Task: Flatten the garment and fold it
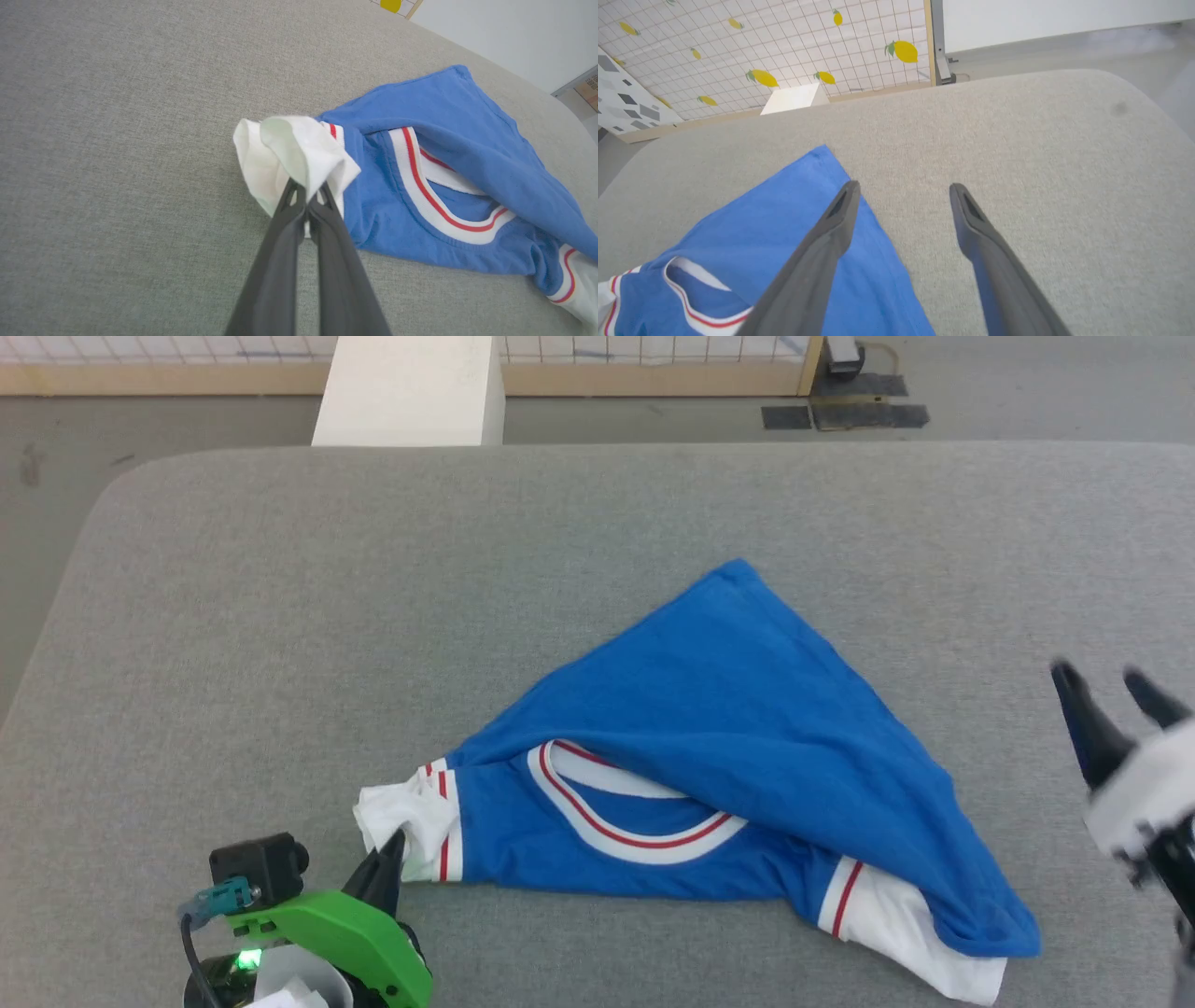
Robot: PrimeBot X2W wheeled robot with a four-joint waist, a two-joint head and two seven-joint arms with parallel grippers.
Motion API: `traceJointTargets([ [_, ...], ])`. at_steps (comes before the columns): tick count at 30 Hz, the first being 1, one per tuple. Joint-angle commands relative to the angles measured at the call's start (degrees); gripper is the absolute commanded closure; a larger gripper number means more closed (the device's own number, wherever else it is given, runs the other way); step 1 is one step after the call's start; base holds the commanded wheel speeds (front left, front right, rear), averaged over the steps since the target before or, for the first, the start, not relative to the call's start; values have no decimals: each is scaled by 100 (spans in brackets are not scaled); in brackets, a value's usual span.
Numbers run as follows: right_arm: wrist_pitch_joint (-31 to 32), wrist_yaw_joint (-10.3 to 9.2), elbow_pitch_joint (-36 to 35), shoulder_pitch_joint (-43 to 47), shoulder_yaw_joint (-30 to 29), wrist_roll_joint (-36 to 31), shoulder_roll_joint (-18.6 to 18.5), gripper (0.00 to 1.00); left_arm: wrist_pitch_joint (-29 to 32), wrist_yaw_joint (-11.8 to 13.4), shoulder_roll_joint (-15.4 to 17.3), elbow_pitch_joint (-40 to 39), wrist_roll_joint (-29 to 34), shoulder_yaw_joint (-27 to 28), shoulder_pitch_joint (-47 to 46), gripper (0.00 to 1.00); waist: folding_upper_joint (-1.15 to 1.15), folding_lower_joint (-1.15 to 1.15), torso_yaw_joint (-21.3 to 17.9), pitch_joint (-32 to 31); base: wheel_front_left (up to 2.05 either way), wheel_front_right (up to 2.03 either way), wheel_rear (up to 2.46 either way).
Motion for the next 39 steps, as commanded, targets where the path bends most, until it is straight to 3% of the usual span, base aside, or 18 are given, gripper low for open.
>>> traceJointTargets([
  [1,-107,-8,159,-306,138,-116,49,0,-24,7,33,-47,-8,-4,-23,100,0,0,155,200,0,0,0],
  [7,-260,-8,1365,-1611,796,-627,14,0,-79,-48,7,-112,4,-26,-242,100,0,0,498,691,0,0,0],
  [13,-177,-8,2681,-3004,1466,-1312,-263,0,-125,-188,-75,-34,-10,-127,-538,100,0,0,922,1308,0,0,0],
  [23,974,-8,4407,-4410,2104,-2022,-467,0,-310,-446,-233,250,-76,-221,-1008,100,0,0,1378,2042,0,0,0],
  [31,1860,-8,4979,-4537,2657,-1721,-464,0,-402,-472,-279,436,-84,-249,-1075,100,0,0,1331,2045,0,0,0],
  [32,1917,-8,4981,-4518,2639,-1612,-461,62,-407,-472,-272,455,-82,-249,-1079,100,0,0,1298,1993,0,0,0],
  [33,1889,-8,4939,-4507,2622,-1545,-473,100,-411,-470,-264,465,-79,-247,-1080,100,0,0,1270,1950,0,0,0],
  [39,1040,-8,4298,-4148,2140,-711,-486,100,-427,-408,-188,514,-57,-212,-989,100,0,0,981,1370,0,0,0],
])
